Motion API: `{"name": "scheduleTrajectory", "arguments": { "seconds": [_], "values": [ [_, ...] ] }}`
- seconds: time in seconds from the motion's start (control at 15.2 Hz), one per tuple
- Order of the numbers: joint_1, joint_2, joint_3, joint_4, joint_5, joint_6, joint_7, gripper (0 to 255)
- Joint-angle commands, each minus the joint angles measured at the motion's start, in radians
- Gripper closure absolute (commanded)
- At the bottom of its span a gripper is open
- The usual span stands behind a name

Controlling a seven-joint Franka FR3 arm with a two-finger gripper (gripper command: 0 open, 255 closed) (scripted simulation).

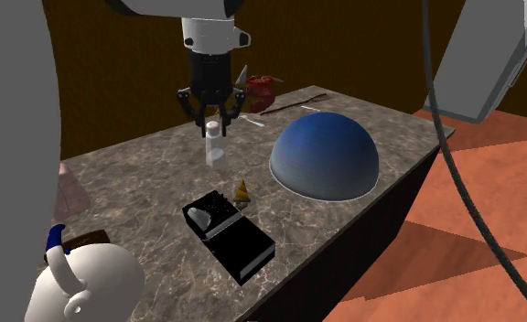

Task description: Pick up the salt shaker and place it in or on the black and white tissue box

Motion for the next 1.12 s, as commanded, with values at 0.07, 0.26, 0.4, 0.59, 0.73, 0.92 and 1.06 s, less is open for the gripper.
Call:
{"name": "scheduleTrajectory", "arguments": {
  "seconds": [0.07, 0.26, 0.4, 0.59, 0.73, 0.92, 1.06],
  "values": [
    [-0.002, -0.123, -0.009, -0.099, 0.006, -0.025, -0.012, 255],
    [-0.003, -0.213, -0.018, -0.174, 0.007, -0.041, -0.022, 255],
    [-0.002, -0.214, -0.018, -0.202, 0.008, -0.014, -0.024, 255],
    [-0.002, -0.215, -0.016, -0.243, 0.009, 0.026, -0.027, 255],
    [-0.002, -0.214, -0.015, -0.269, 0.010, 0.053, -0.029, 255],
    [-0.001, -0.211, -0.014, -0.307, 0.012, 0.094, -0.032, 255],
    [-0.001, -0.208, -0.013, -0.331, 0.013, 0.121, -0.034, 255]
  ]
}}
